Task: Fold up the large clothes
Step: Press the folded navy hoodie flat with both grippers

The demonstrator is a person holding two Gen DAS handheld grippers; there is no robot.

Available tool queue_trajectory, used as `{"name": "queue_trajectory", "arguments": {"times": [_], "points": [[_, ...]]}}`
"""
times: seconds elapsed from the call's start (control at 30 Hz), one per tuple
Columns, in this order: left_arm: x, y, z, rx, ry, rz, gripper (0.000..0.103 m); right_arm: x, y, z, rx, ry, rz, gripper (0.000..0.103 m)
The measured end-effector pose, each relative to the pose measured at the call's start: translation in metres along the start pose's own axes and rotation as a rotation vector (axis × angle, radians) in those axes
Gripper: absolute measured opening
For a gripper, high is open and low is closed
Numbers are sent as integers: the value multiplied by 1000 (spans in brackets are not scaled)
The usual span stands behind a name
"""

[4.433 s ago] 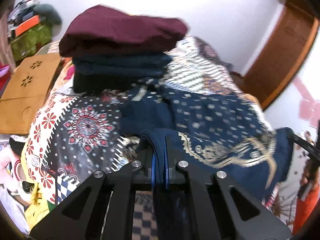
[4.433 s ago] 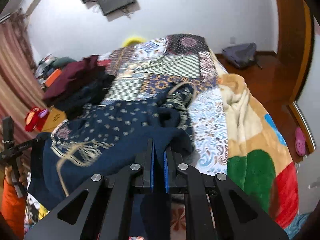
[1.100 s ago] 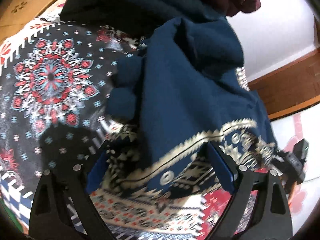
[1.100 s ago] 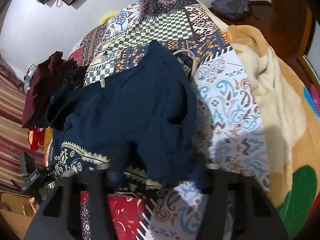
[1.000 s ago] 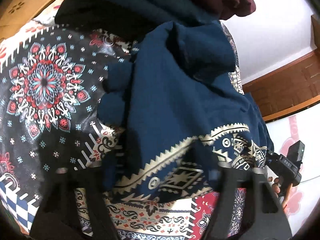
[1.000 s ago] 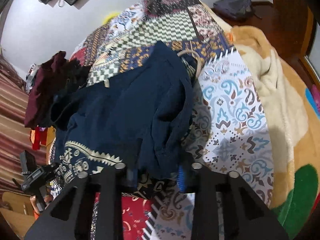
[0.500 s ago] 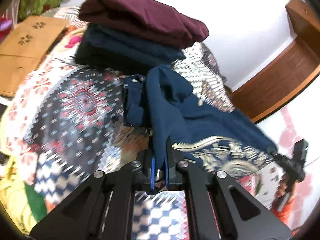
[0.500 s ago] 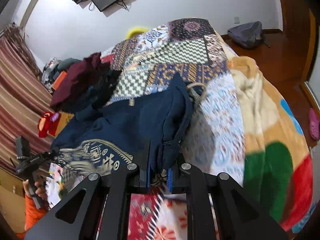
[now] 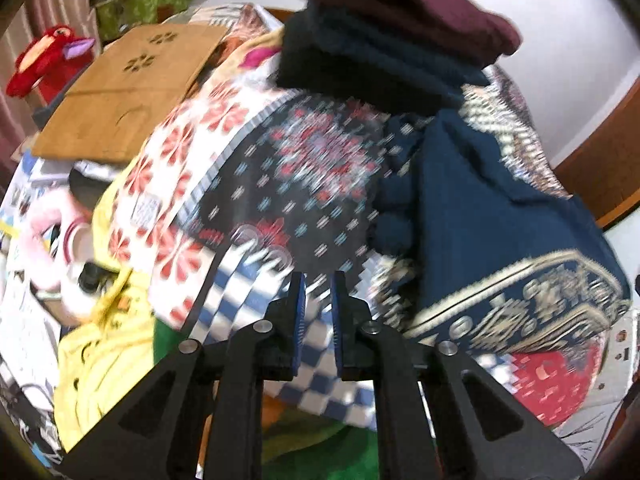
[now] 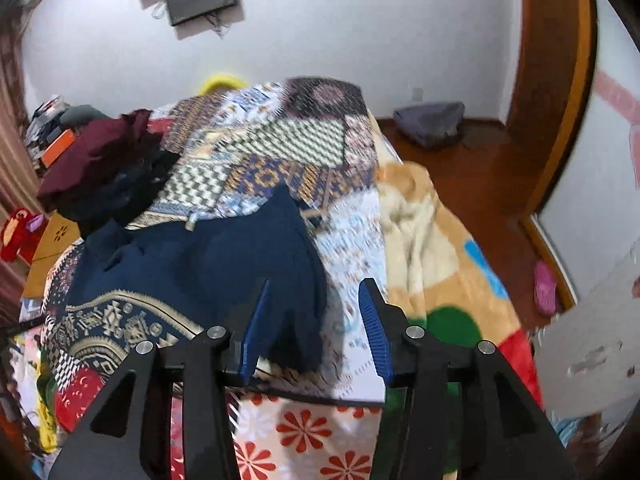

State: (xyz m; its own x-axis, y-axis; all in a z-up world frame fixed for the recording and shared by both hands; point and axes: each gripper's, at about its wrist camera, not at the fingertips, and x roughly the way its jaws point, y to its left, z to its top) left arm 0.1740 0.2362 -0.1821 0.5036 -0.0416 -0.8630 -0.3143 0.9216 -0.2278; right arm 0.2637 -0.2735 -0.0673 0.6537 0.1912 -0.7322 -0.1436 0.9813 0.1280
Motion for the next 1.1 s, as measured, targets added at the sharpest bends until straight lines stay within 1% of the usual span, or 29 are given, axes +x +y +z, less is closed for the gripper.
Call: {"name": "queue_trajectory", "arguments": {"times": [0.07, 0.13, 0.2, 0.27, 0.3, 0.33, 0.4, 0.43, 0.47, 0.5, 0.6, 0.63, 0.67, 0.7, 0.73, 0.83, 0.87, 0.93, 0.97, 1.03, 1.1], "points": [[-5, -15, 11, 32, -28, -33, 14, 2, 10, 8, -36, -3, 26, 43], [-8, -40, 25, 89, -60, -57, 14, 6, 21, 15, -67, -3, 48, 46], [-3, -62, 40, 144, -73, -95, 16, 14, 33, 22, -98, -5, 76, 51], [2, -86, 51, 192, -70, -134, 25, 24, 45, 27, -119, 0, 103, 55], [8, -97, 57, 215, -64, -150, 32, 29, 49, 29, -124, 6, 119, 56], [15, -108, 63, 238, -56, -162, 36, 34, 52, 29, -127, 13, 130, 56], [35, -132, 71, 287, -21, -185, 40, 47, 56, 29, -132, 37, 154, 56], [44, -140, 73, 304, 0, -194, 46, 52, 58, 28, -135, 49, 156, 56], [57, -148, 77, 327, 30, -197, 49, 58, 57, 26, -137, 65, 154, 56], [73, -155, 80, 351, 60, -178, 51, 63, 55, 23, -139, 81, 149, 56], [120, -158, 94, 375, 125, -61, 52, 77, 44, 17, -131, 124, 109, 56], [132, -153, 102, 360, 133, -57, 59, 81, 36, 14, -122, 135, 83, 56], [137, -148, 107, 345, 131, -54, 64, 82, 30, 13, -113, 138, 59, 56], [142, -141, 116, 325, 114, -24, 69, 81, 23, 12, -100, 138, 39, 56], [143, -135, 123, 298, 92, 3, 69, 79, 16, 11, -81, 137, 30, 56], [133, -120, 133, 220, 45, 44, 70, 72, -6, 13, -3, 140, 41, 56], [127, -119, 133, 211, 26, 65, 70, 69, -10, 13, 19, 142, 45, 56], [108, -116, 130, 219, -30, 130, 70, 63, -12, 14, 34, 137, 44, 56], [100, -115, 127, 228, -46, 139, 70, 60, -10, 15, 31, 130, 44, 56], [77, -110, 117, 234, -70, 129, 71, 52, -1, 17, 14, 112, 56, 56], [59, -102, 111, 212, -77, 105, 75, 48, 9, 19, -4, 95, 77, 56]]}}
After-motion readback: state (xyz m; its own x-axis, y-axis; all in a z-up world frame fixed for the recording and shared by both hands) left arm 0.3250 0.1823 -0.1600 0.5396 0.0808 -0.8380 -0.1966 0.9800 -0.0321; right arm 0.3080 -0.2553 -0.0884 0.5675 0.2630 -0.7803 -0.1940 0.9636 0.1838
